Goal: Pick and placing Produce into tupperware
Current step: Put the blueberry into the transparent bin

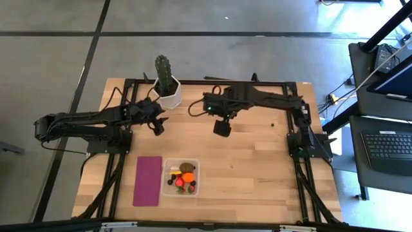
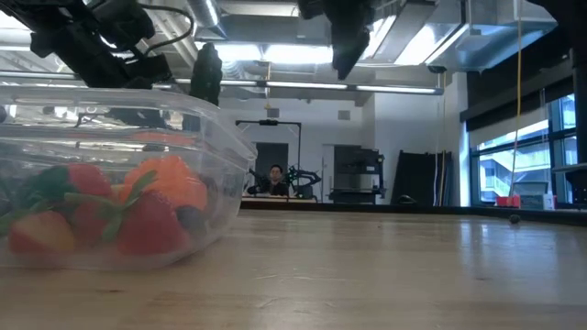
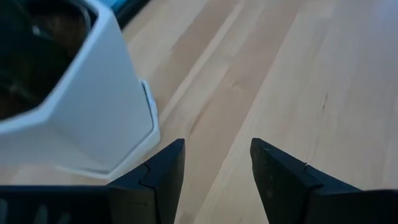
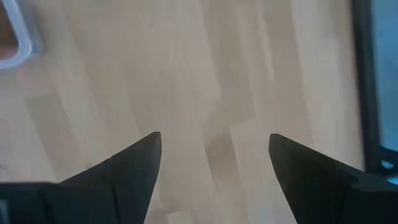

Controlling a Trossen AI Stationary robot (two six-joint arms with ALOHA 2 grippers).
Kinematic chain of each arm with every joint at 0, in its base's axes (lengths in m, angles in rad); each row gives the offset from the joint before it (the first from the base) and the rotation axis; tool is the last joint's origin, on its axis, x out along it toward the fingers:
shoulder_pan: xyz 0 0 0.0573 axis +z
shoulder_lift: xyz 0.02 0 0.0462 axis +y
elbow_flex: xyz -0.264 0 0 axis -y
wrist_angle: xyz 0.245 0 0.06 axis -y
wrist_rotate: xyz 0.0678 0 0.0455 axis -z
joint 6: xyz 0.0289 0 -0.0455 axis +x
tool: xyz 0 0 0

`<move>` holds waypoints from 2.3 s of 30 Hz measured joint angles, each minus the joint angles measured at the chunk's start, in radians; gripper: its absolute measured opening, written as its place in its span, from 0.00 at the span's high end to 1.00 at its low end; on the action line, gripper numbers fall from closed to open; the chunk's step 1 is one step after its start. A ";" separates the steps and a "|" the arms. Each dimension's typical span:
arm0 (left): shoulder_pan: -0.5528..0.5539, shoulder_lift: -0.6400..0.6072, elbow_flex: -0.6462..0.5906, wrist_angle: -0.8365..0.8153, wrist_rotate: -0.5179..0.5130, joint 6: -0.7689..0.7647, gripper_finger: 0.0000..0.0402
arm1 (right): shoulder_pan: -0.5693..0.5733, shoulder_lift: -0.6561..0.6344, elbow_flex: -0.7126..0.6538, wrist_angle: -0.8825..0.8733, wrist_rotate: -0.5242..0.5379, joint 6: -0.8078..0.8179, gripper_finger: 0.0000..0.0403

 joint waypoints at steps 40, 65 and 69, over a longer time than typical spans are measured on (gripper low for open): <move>0.000 0.000 0.000 0.076 0.000 0.001 0.56 | -0.136 -1.063 -1.538 0.654 0.509 0.939 0.26; 0.000 0.000 0.000 0.090 0.000 0.000 0.56 | -0.113 -1.062 -1.980 1.020 0.446 1.161 0.26; 0.000 0.000 0.000 0.089 0.000 0.000 0.56 | -0.099 -1.062 -1.995 1.063 0.454 1.117 0.26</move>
